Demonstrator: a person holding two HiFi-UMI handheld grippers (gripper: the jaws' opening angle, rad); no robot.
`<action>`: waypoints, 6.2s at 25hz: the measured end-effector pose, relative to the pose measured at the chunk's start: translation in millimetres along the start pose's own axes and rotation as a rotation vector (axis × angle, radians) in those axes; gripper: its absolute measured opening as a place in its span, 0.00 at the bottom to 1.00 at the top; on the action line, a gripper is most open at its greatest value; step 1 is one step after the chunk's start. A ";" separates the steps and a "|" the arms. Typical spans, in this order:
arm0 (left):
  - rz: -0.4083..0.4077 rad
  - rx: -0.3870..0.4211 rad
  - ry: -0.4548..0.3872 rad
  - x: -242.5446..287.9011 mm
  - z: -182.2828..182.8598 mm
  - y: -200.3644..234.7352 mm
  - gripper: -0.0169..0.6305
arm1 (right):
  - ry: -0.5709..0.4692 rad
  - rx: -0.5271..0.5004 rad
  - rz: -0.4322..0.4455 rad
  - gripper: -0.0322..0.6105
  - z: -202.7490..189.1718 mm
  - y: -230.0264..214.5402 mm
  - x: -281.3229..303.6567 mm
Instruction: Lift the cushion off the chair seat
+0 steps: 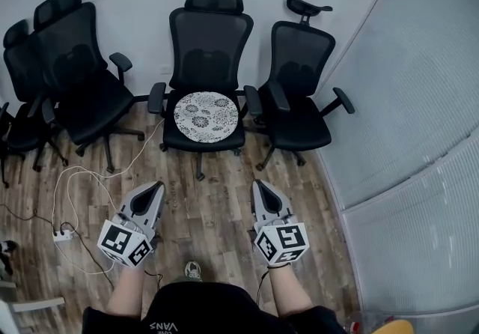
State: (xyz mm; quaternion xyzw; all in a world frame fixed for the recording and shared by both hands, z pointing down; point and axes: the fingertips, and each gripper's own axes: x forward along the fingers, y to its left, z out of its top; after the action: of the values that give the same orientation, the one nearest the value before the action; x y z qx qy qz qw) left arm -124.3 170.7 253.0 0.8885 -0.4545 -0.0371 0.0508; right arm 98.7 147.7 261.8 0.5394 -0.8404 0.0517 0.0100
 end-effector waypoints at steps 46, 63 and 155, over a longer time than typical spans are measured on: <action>0.110 -0.007 0.000 222.7 -3.1 112.6 0.04 | 0.043 -0.006 0.111 0.08 11.6 -149.3 226.2; 0.033 -0.026 -0.004 288.2 9.7 205.8 0.04 | 0.048 0.015 0.033 0.08 20.4 -148.7 328.6; 0.042 -0.200 0.225 522.1 -176.0 387.9 0.04 | 0.304 0.100 -0.008 0.08 -164.1 -273.3 595.6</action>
State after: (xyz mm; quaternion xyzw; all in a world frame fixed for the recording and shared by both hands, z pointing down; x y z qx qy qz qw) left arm -111.4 -468.7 465.4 0.8678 -0.4585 0.0188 0.1904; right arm 91.5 -488.4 489.2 0.5286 -0.8233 0.1745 0.1107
